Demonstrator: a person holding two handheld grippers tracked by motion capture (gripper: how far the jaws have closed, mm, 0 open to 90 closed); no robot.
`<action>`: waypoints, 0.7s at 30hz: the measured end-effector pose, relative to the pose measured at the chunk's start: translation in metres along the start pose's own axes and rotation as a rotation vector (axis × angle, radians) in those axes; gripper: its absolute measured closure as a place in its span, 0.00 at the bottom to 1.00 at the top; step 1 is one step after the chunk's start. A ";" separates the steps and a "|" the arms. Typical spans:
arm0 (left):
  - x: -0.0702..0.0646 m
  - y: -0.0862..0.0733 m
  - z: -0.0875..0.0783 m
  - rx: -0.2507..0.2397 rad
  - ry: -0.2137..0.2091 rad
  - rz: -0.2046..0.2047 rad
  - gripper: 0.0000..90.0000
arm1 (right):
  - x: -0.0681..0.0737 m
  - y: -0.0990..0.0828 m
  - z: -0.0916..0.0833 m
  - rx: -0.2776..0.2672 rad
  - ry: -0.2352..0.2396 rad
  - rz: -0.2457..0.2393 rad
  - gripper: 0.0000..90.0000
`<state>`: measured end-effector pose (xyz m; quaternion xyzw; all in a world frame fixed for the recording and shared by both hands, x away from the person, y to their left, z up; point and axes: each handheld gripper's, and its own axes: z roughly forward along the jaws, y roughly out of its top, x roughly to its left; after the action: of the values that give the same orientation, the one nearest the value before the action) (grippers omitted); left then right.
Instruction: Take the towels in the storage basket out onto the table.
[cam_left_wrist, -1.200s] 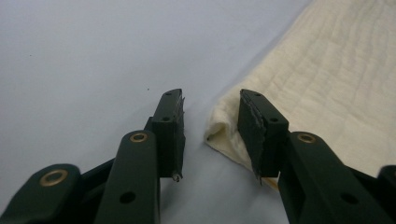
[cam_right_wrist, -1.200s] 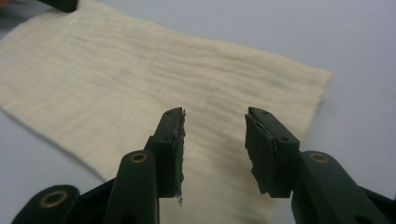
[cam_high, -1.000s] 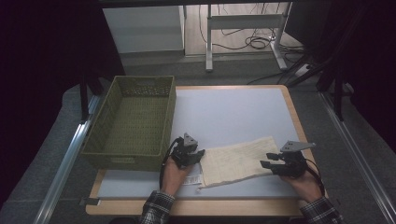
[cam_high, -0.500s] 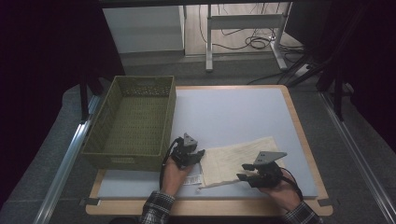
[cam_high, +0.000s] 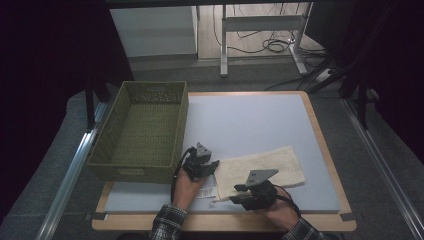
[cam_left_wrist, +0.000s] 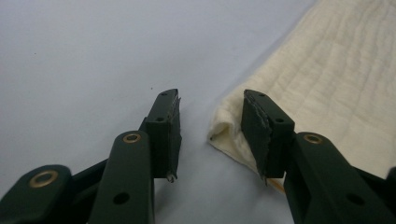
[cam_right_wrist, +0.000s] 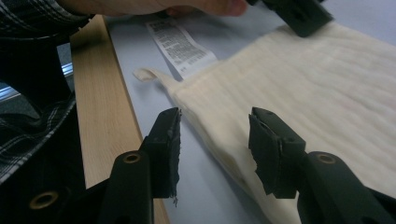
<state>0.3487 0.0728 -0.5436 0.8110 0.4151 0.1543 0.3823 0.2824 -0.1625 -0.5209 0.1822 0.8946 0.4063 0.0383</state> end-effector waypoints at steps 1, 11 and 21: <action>0.000 0.000 0.000 0.000 0.000 0.000 0.64 | 0.002 0.002 0.004 0.002 0.008 -0.006 0.60; 0.000 0.000 0.000 -0.004 -0.003 -0.002 0.64 | 0.018 0.018 0.036 0.029 0.001 -0.044 0.60; -0.002 0.000 0.000 -0.003 -0.039 0.023 0.79 | 0.024 0.021 0.041 0.073 -0.098 -0.086 0.94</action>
<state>0.3472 0.0714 -0.5433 0.8179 0.3982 0.1435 0.3897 0.2756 -0.1119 -0.5305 0.1646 0.9128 0.3622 0.0925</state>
